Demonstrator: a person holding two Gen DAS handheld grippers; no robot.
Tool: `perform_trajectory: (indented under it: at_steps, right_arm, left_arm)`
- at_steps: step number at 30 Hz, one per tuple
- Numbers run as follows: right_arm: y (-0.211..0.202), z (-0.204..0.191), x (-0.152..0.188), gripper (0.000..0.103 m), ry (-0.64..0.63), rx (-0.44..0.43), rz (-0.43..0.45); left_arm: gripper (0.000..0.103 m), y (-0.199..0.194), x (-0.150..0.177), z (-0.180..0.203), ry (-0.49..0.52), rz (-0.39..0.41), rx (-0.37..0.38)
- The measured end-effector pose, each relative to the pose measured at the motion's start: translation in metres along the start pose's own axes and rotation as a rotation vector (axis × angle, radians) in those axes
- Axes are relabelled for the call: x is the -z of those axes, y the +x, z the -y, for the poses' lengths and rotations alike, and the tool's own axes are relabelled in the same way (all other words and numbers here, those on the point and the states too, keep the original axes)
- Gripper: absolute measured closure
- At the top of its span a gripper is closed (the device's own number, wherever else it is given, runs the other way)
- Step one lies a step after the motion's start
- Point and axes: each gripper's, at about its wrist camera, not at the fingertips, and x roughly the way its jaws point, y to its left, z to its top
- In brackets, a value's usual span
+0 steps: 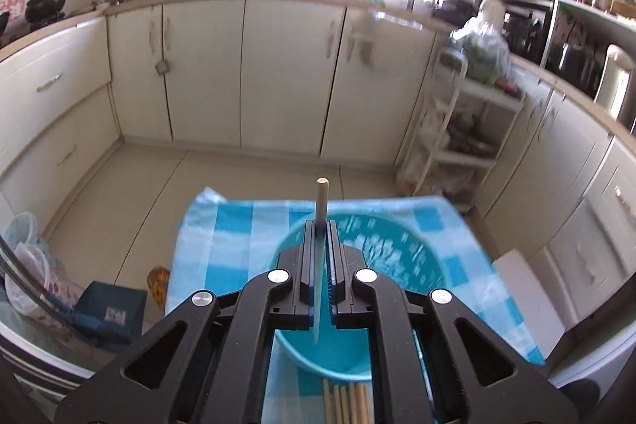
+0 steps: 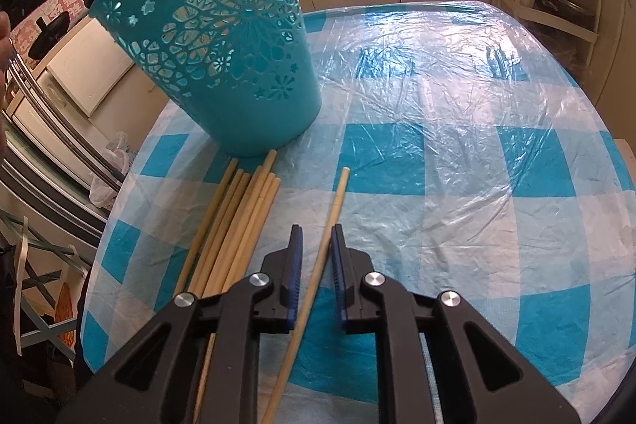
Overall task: Organize utensils
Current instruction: 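Lift the chopstick with the left gripper over the teal basket and release, then close the right gripper on one wooden chopstick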
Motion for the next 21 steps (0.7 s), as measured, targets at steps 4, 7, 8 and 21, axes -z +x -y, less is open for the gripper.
perform_trajectory:
  at_steps: [4, 7, 8, 21]
  right_arm:
    - [0.001, -0.009, 0.002, 0.093, -0.056, 0.065, 0.015]
    - [0.003, -0.021, 0.007, 0.097, -0.135, 0.148, 0.031]
    - [0.004, -0.025, 0.008, 0.097, -0.152, 0.171, 0.034]
    - [-0.047, -0.008, 0.015, 0.098, 0.068, -0.063, 0.106]
  left_arm:
    - [0.092, 0.004, 0.022, -0.003, 0.015, -0.042, -0.021]
    - [0.074, -0.007, 0.032, -0.01, 0.01, -0.039, -0.03]
    - [0.064, -0.014, 0.036, -0.014, 0.0, -0.038, -0.035]
    - [0.034, -0.076, 0.082, -0.06, -0.102, -0.033, -0.046]
